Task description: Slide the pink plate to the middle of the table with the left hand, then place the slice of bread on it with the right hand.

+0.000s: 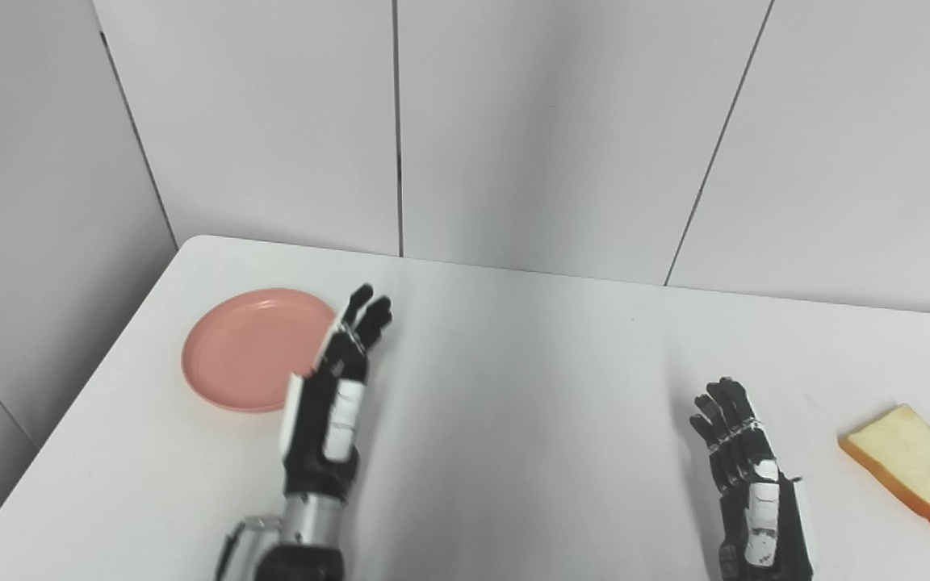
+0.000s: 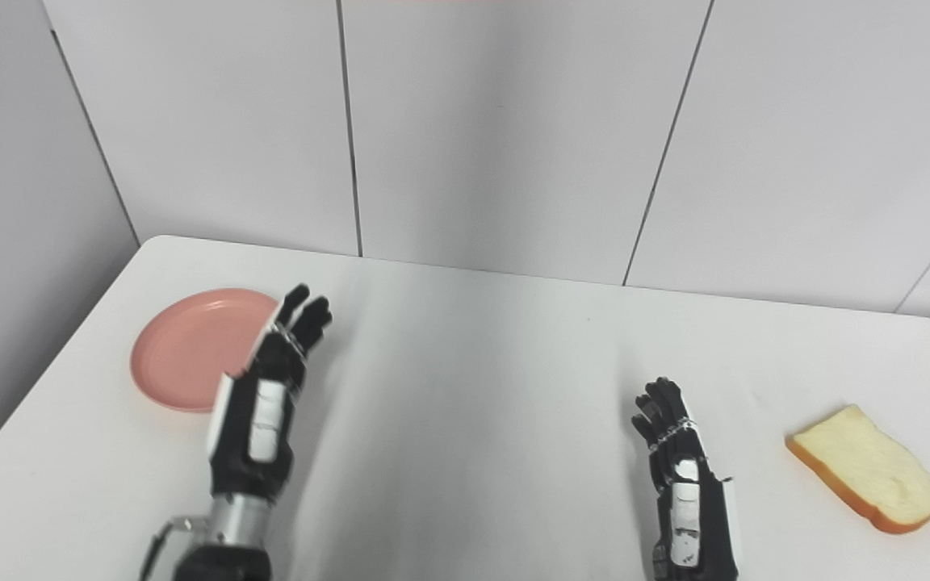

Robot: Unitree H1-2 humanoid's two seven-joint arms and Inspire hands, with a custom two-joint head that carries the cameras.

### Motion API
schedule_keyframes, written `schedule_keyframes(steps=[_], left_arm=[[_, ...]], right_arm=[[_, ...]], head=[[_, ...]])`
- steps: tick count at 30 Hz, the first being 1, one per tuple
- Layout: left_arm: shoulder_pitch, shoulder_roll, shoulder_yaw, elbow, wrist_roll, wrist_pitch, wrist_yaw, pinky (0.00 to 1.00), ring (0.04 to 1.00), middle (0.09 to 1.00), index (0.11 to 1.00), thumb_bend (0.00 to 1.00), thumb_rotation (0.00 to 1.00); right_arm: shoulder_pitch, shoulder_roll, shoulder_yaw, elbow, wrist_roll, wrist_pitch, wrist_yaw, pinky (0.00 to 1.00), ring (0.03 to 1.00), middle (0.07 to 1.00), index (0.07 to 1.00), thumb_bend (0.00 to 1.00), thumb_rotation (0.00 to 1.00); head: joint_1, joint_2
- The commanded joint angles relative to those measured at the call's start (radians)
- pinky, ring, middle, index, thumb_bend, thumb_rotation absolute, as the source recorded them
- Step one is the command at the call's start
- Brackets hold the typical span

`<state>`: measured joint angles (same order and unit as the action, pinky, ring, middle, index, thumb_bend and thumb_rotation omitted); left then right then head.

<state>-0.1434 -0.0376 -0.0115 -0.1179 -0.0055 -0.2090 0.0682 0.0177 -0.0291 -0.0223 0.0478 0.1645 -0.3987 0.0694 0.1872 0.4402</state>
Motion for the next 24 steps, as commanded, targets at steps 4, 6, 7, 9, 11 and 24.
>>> schedule_keyframes(steps=[4, 6, 7, 9, 11, 24], left_arm=[[-0.124, 0.095, 0.077, 0.072, -0.043, -0.072, -0.023, 0.83, 0.781, 0.785, 0.740, 0.96, 0.91], [-0.163, 0.129, 0.107, 0.110, -0.068, -0.093, -0.030, 0.80, 0.767, 0.779, 0.729, 0.97, 0.90], [-0.182, 0.141, 0.122, 0.114, -0.073, -0.096, -0.028, 0.80, 0.765, 0.776, 0.724, 0.96, 0.90], [-0.215, 0.164, 0.144, 0.108, -0.075, -0.085, -0.023, 0.80, 0.762, 0.770, 0.722, 0.94, 0.90], [-0.241, 0.192, 0.164, 0.114, -0.081, -0.075, -0.027, 0.82, 0.779, 0.781, 0.748, 0.92, 0.90], [-0.366, 0.380, 0.275, 0.394, -0.105, -0.094, -0.044, 0.84, 0.820, 0.820, 0.835, 1.00, 0.87]], right_arm=[[0.064, 0.015, -0.007, 0.075, -0.010, 0.003, -0.008, 0.89, 0.885, 0.894, 0.867, 0.77, 0.96], [0.064, 0.016, -0.006, 0.072, -0.009, 0.007, -0.009, 0.90, 0.887, 0.897, 0.863, 0.77, 0.96], [0.065, 0.017, -0.005, 0.069, -0.011, 0.007, -0.010, 0.90, 0.887, 0.896, 0.862, 0.78, 0.96], [0.064, 0.019, -0.004, 0.069, -0.013, 0.003, -0.010, 0.89, 0.884, 0.890, 0.857, 0.79, 0.96], [0.063, 0.021, -0.005, 0.071, -0.016, 0.000, -0.012, 0.89, 0.881, 0.885, 0.852, 0.80, 0.96], [0.049, 0.024, -0.018, 0.083, -0.017, -0.003, -0.022, 0.88, 0.886, 0.888, 0.848, 0.79, 0.97]], head=[[-0.009, 0.004], [-0.008, 0.004], [-0.008, 0.004], [-0.009, 0.003], [-0.009, 0.004], [-0.014, 0.004]])
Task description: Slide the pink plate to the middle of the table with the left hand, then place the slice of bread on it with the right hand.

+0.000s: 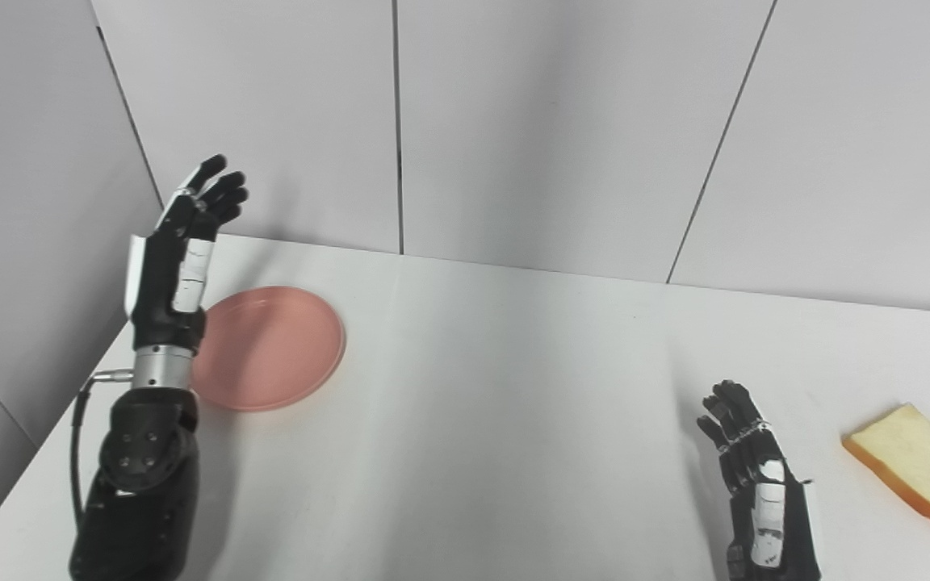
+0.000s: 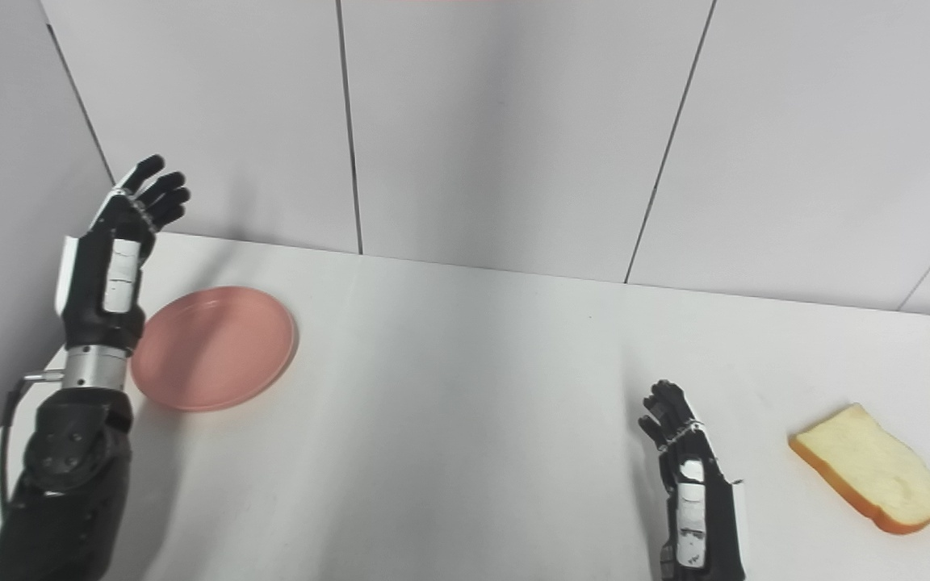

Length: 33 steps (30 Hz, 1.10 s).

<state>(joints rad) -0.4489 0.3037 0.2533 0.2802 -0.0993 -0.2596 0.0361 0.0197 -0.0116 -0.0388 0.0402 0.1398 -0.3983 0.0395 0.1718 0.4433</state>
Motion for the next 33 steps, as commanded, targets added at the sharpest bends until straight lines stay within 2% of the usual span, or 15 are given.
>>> schedule_keyframes(steps=[1, 4, 7, 11, 17, 25, 26, 29, 33], left_arm=[[-0.068, 0.051, 0.014, 0.017, -0.021, -0.046, -0.018, 0.85, 0.831, 0.827, 0.841, 1.00, 0.88], [-0.088, 0.073, 0.031, 0.066, -0.058, -0.028, -0.033, 0.88, 0.854, 0.837, 0.856, 0.98, 0.89], [-0.110, 0.090, 0.048, 0.124, -0.090, 0.005, -0.037, 0.87, 0.859, 0.847, 0.866, 0.97, 0.91], [-0.142, 0.110, 0.067, 0.233, -0.114, 0.012, -0.039, 0.86, 0.863, 0.860, 0.876, 0.94, 0.91], [-0.152, 0.112, 0.081, 0.313, -0.117, 0.010, -0.038, 0.89, 0.869, 0.877, 0.886, 0.90, 0.89], [-0.170, 0.084, 0.097, 0.443, -0.134, 0.017, -0.029, 0.86, 0.853, 0.847, 0.882, 0.93, 0.90], [-0.174, 0.081, 0.101, 0.469, -0.145, 0.014, -0.034, 0.87, 0.850, 0.845, 0.877, 0.93, 0.89], [-0.193, 0.078, 0.107, 0.570, -0.167, -0.003, -0.045, 0.83, 0.833, 0.829, 0.858, 0.95, 0.87], [-0.227, 0.089, 0.104, 0.700, -0.185, -0.050, -0.078, 0.85, 0.828, 0.833, 0.862, 1.00, 0.85]], right_arm=[[0.048, 0.006, -0.002, 0.089, 0.008, -0.002, 0.008, 0.88, 0.887, 0.888, 0.850, 0.79, 0.97], [0.049, 0.006, -0.002, 0.085, 0.005, 0.001, 0.006, 0.89, 0.885, 0.882, 0.849, 0.79, 0.97], [0.051, 0.004, -0.002, 0.082, 0.004, 0.003, 0.006, 0.88, 0.880, 0.867, 0.846, 0.80, 0.97], [0.055, 0.004, -0.002, 0.075, 0.006, 0.010, 0.006, 0.87, 0.874, 0.847, 0.845, 0.80, 0.97], [0.059, 0.002, -0.001, 0.068, 0.002, 0.015, 0.005, 0.87, 0.867, 0.835, 0.850, 0.79, 0.97], [0.064, 0.005, 0.000, 0.052, 0.005, 0.025, 0.004, 0.86, 0.863, 0.825, 0.850, 0.78, 0.96], [0.065, 0.005, 0.000, 0.049, 0.004, 0.027, 0.004, 0.86, 0.857, 0.820, 0.849, 0.78, 0.96], [0.068, 0.005, 0.000, 0.041, 0.004, 0.032, 0.004, 0.86, 0.858, 0.818, 0.852, 0.78, 0.96], [0.064, 0.003, 0.001, 0.042, 0.005, 0.030, 0.006, 0.86, 0.860, 0.821, 0.859, 0.77, 0.96]], head=[[0.001, 0.001], [0.001, 0.003], [0.001, 0.003], [-0.002, 0.008], [-0.007, 0.013], [-0.015, 0.028], [-0.016, 0.032], [-0.016, 0.038], [-0.020, 0.040]])
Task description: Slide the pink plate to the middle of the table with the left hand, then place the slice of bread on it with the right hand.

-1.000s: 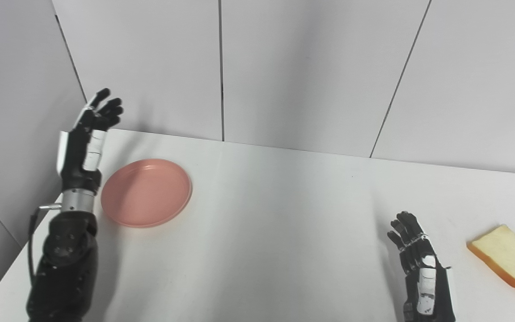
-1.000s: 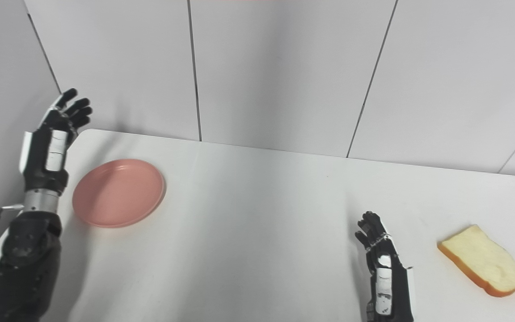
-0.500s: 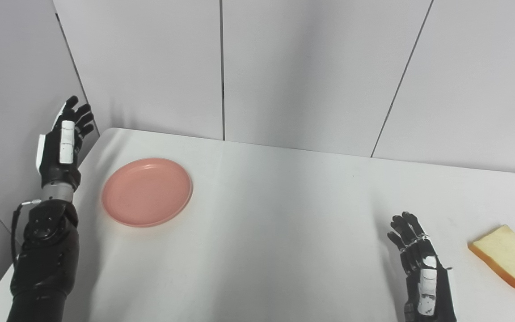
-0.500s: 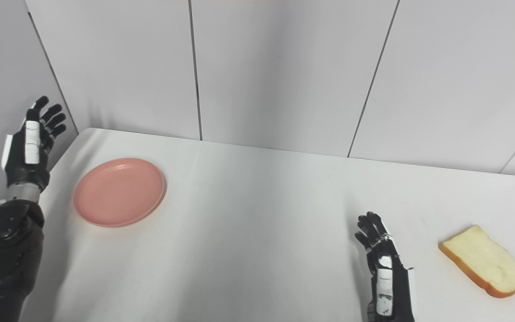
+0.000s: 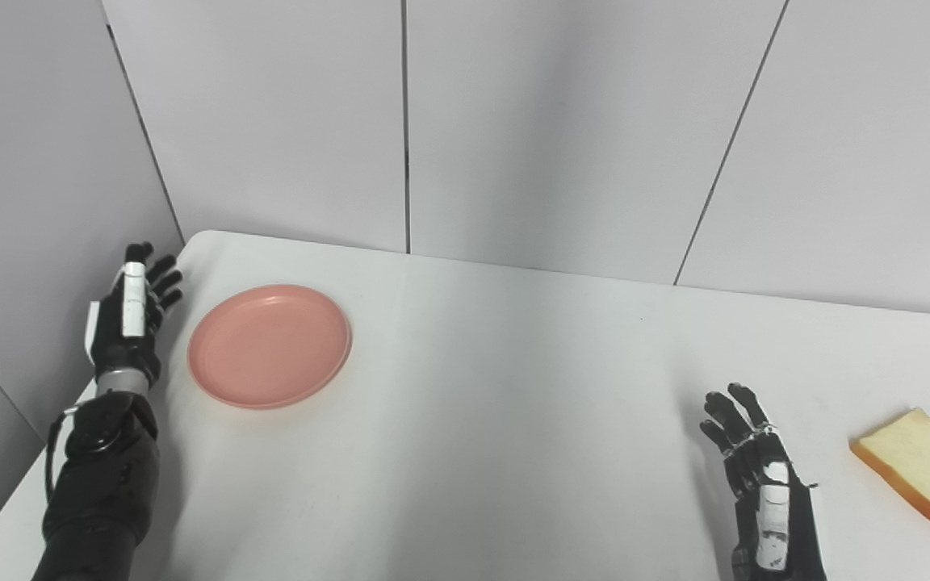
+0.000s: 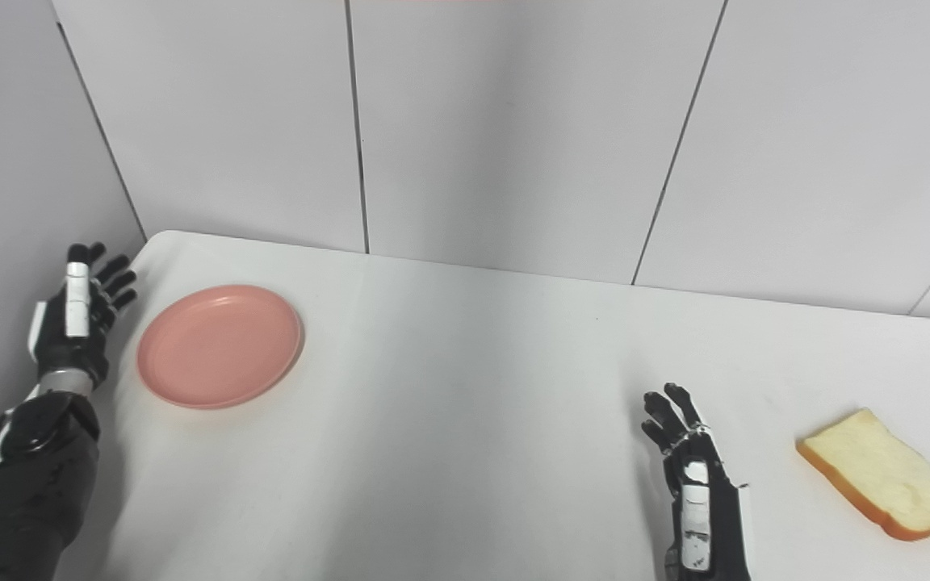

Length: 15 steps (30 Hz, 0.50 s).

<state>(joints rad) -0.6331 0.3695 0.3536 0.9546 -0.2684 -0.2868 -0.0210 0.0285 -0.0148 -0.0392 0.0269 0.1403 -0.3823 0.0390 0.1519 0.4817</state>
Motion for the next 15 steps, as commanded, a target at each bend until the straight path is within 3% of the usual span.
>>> schedule_keyframes(steps=[1, 5, 11, 15], left_arm=[[-0.049, 0.025, 0.003, 0.046, -0.018, -0.029, -0.028, 0.84, 0.831, 0.832, 0.867, 1.00, 0.85], [-0.059, 0.026, -0.009, 0.093, -0.014, -0.063, -0.034, 0.78, 0.824, 0.828, 0.866, 1.00, 0.84], [-0.064, 0.024, -0.029, 0.120, -0.007, -0.071, -0.029, 0.80, 0.774, 0.789, 0.846, 1.00, 0.85], [-0.051, 0.007, -0.041, 0.089, -0.005, -0.067, -0.028, 0.76, 0.802, 0.798, 0.848, 0.97, 0.84]], right_arm=[[0.055, 0.006, 0.001, 0.056, 0.001, 0.015, 0.004, 0.86, 0.857, 0.820, 0.859, 0.77, 0.96], [0.052, 0.007, 0.001, 0.060, -0.004, 0.017, 0.002, 0.85, 0.849, 0.821, 0.861, 0.77, 0.95], [0.054, 0.007, 0.003, 0.058, -0.004, 0.018, 0.003, 0.85, 0.849, 0.819, 0.871, 0.76, 0.95], [0.054, 0.008, 0.003, 0.058, -0.003, 0.023, 0.002, 0.85, 0.852, 0.823, 0.874, 0.75, 0.95]], head=[[-0.002, 0.000], [-0.003, -0.001], [-0.007, 0.003], [-0.007, 0.003]])
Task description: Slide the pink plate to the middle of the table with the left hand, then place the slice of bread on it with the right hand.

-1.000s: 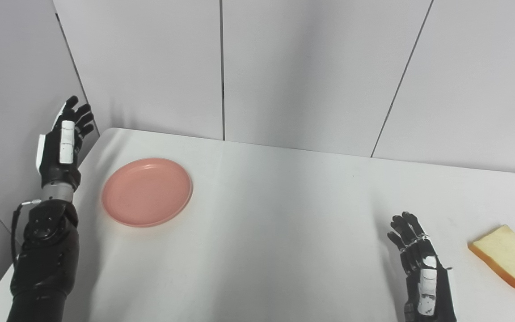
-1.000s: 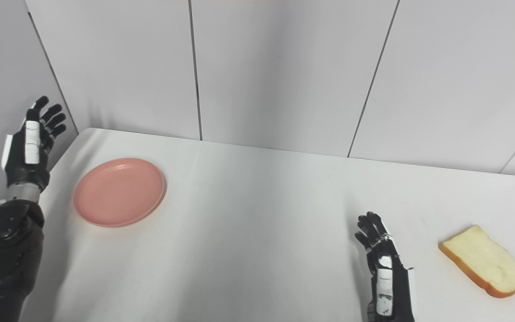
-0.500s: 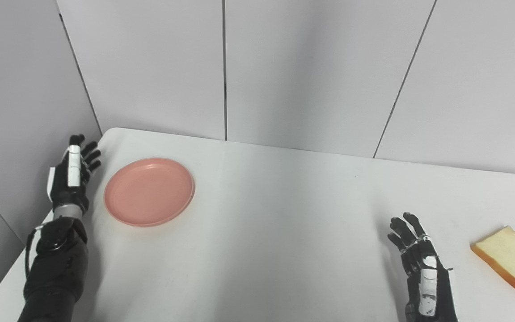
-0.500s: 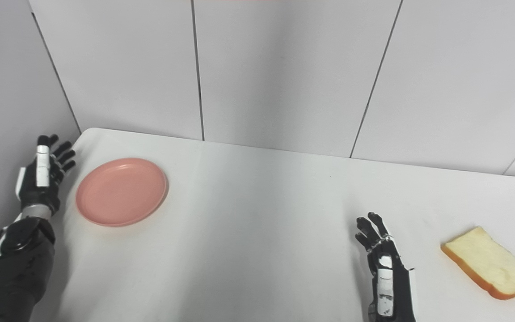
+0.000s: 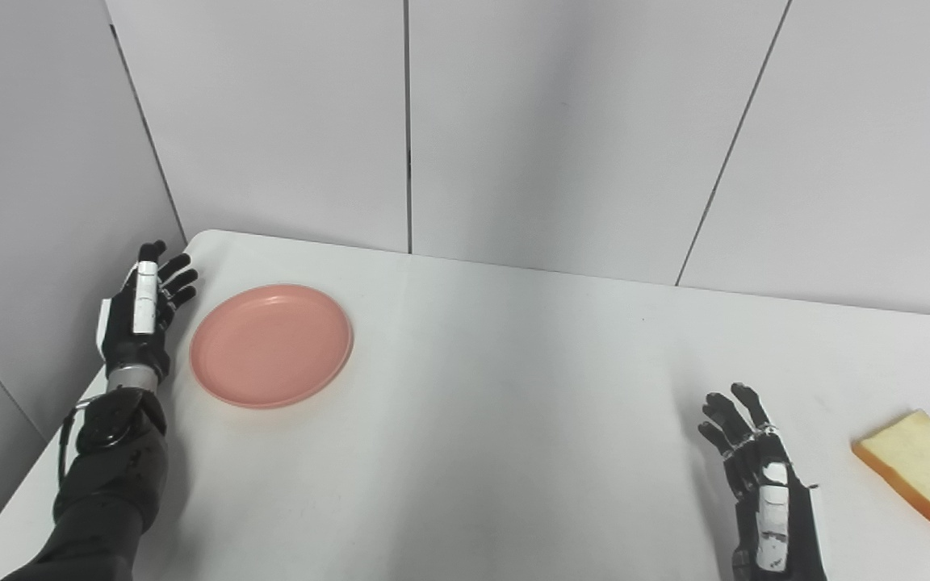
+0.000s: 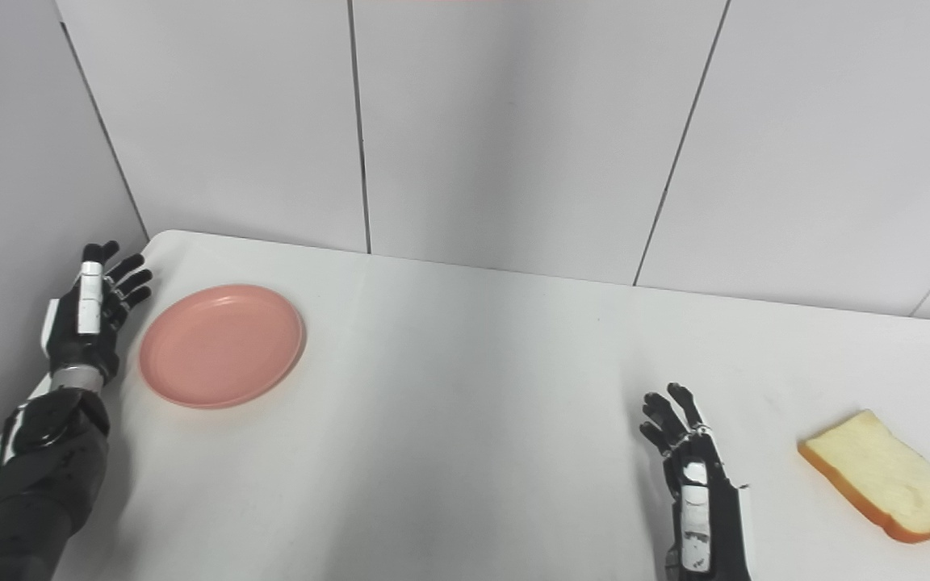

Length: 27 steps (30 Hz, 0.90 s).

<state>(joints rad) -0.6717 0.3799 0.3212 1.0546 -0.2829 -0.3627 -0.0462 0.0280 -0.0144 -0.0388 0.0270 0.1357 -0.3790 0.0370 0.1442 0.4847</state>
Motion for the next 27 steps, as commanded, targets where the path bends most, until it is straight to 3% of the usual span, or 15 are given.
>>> schedule_keyframes(steps=[1, 7, 10, 17, 27], left_arm=[[-0.006, -0.009, -0.013, -0.022, 0.008, 0.004, -0.012, 0.76, 0.810, 0.799, 0.851, 0.97, 0.84], [0.034, -0.037, -0.045, -0.110, 0.008, 0.005, -0.038, 0.78, 0.829, 0.835, 0.878, 0.93, 0.88], [0.054, -0.055, -0.052, -0.161, 0.002, 0.033, -0.049, 0.85, 0.869, 0.869, 0.913, 0.89, 0.90], [0.104, -0.102, -0.071, -0.259, 0.015, 0.058, -0.043, 0.82, 0.885, 0.871, 0.921, 0.88, 0.91], [0.130, -0.154, -0.086, -0.297, -0.004, 0.039, -0.079, 0.80, 0.862, 0.842, 0.905, 0.85, 0.85]], right_arm=[[0.054, 0.007, 0.003, 0.058, 0.004, 0.021, 0.006, 0.85, 0.852, 0.824, 0.874, 0.75, 0.95], [0.054, 0.010, 0.003, 0.053, 0.003, 0.034, 0.002, 0.85, 0.851, 0.826, 0.868, 0.77, 0.94], [0.054, 0.013, 0.003, 0.053, 0.003, 0.038, 0.001, 0.84, 0.847, 0.824, 0.864, 0.77, 0.94], [0.055, 0.018, 0.006, 0.045, -0.001, 0.046, -0.003, 0.82, 0.835, 0.812, 0.862, 0.76, 0.93], [0.055, 0.025, 0.010, 0.044, -0.009, 0.055, -0.006, 0.82, 0.824, 0.803, 0.864, 0.75, 0.93]], head=[[0.001, 0.000], [-0.005, 0.003], [-0.006, 0.003], [-0.013, 0.008], [-0.026, 0.012]])
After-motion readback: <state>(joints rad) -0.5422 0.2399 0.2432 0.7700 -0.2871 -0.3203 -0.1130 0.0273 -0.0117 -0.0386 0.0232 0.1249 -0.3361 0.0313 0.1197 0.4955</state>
